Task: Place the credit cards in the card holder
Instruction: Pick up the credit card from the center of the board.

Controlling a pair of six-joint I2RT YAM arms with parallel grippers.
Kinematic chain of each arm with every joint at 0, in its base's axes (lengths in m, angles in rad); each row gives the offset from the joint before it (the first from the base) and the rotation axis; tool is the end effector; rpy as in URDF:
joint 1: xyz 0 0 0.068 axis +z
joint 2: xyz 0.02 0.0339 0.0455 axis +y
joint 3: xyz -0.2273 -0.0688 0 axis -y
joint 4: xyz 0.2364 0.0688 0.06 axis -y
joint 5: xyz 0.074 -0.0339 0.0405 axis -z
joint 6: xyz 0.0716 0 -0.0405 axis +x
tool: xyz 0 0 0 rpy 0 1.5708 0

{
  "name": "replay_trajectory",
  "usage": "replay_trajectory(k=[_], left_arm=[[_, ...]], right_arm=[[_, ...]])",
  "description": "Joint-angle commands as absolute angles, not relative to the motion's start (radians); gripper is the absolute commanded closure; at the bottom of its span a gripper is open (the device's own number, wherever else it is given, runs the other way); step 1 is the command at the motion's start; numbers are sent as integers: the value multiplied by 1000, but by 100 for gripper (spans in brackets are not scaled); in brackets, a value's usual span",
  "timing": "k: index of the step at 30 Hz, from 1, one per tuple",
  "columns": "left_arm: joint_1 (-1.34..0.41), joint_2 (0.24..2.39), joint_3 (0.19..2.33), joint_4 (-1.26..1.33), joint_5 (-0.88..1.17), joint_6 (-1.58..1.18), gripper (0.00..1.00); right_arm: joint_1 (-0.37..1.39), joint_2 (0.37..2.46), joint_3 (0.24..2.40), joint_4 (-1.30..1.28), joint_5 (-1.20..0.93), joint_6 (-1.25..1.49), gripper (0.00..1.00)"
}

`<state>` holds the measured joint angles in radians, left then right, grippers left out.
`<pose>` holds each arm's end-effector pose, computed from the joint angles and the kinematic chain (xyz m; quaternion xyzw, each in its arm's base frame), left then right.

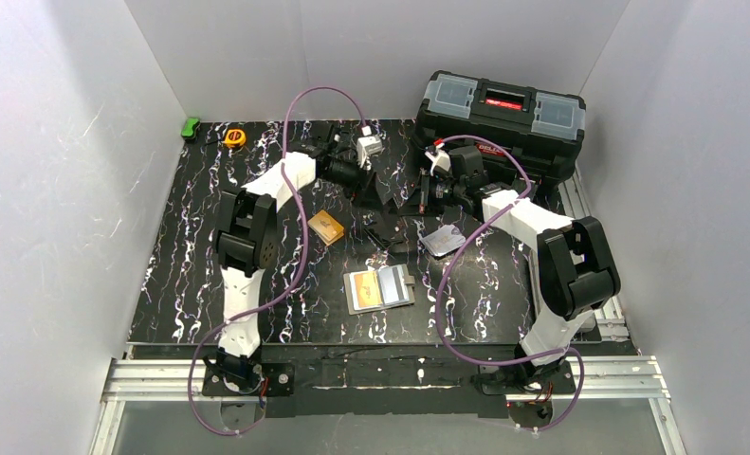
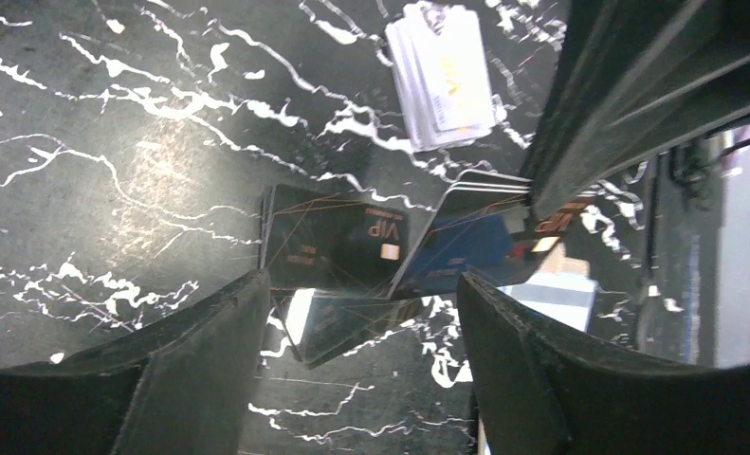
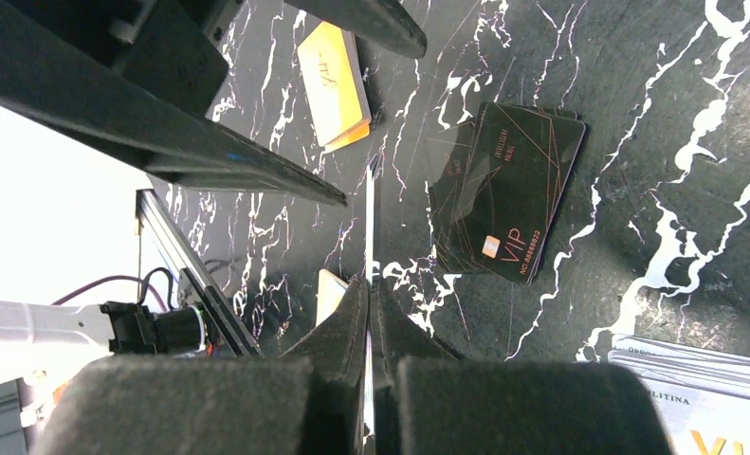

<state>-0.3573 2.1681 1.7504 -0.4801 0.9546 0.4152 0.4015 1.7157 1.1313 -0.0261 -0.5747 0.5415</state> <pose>0.4107 -0.2157 0.1702 0.4564 0.7195 -0.4249 0.3057 0.3465 0.1894 0.1812 -0.0711 0.8576 0.4251 0.2805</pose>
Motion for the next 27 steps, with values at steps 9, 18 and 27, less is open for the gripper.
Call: replay_trajectory(k=[9,18,27], left_arm=[[-318,2114,1756,-491,1190,229,45],[-298,2065,1709,-505,1242,200,43],[-299,2003,1661,-518,1279,179,67]], right_arm=[[405,1663,1104,86,-654,549,99],[391,1626,1093,132,-724,584,99],[377,1605,1084,166,-747,614,99]])
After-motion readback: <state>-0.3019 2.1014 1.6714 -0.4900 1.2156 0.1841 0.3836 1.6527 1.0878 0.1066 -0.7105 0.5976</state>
